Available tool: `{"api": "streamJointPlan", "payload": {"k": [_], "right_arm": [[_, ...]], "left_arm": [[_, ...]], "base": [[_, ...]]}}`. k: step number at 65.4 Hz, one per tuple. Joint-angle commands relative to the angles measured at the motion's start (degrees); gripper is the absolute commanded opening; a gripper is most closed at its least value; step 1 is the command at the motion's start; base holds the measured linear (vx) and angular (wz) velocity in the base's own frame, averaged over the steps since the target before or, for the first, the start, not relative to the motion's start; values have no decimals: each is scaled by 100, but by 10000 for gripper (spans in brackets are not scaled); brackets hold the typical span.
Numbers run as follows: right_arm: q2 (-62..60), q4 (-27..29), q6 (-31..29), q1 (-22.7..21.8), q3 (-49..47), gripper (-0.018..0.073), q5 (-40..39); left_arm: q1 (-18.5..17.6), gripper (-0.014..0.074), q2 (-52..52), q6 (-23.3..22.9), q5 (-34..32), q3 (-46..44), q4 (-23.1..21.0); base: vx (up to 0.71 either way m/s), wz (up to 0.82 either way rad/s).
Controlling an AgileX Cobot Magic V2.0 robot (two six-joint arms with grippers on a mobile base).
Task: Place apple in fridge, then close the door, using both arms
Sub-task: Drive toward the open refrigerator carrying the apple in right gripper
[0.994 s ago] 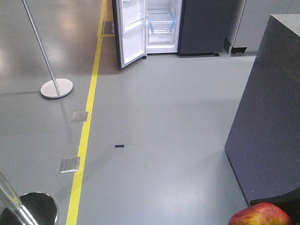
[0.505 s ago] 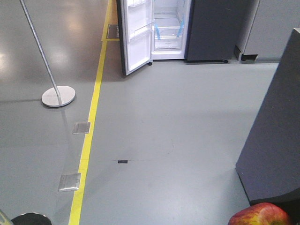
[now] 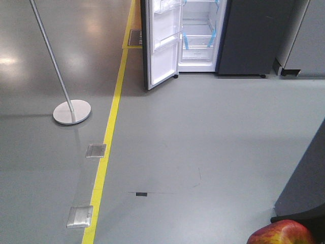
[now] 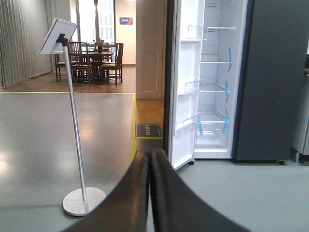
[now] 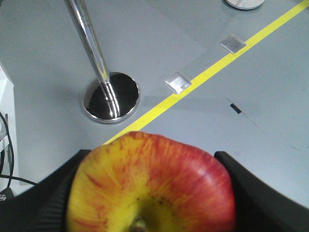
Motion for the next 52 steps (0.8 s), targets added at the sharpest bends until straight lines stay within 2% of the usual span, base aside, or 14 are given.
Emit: {"api": "streamJointPlan", "payload": {"k": [1,52], "right_arm": [[-5,77,-35,-2,-148,169,-352],[-5,77,-35,-2,-148,169,-352]], "left_arm": [[-35,-6,-87,-13,-430,162,-24],[-35,-6,-87,-13,-430,162,-24]], "base": [[27,6],[27,1]]}}
